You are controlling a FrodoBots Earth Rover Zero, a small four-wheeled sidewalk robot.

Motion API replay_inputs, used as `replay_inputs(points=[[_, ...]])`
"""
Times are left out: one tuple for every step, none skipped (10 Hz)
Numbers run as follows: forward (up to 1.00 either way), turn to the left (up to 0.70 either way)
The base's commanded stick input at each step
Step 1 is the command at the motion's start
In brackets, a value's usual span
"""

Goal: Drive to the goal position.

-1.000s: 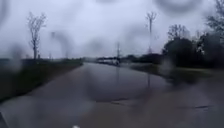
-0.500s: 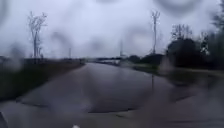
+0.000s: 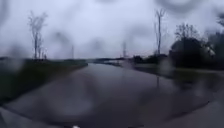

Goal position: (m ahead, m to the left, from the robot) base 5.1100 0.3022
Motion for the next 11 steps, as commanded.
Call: replay_inputs(points=[[0.7, 0.0], [0.7, 0.0], [0.7, 0.0], [0.7, 0.0], [0.7, 0.0], [0.7, 0.0], [0.7, 0.0], [0.7, 0.0], [0.7, 0.0], [0.7, 0.0], [0.7, 0.0]])
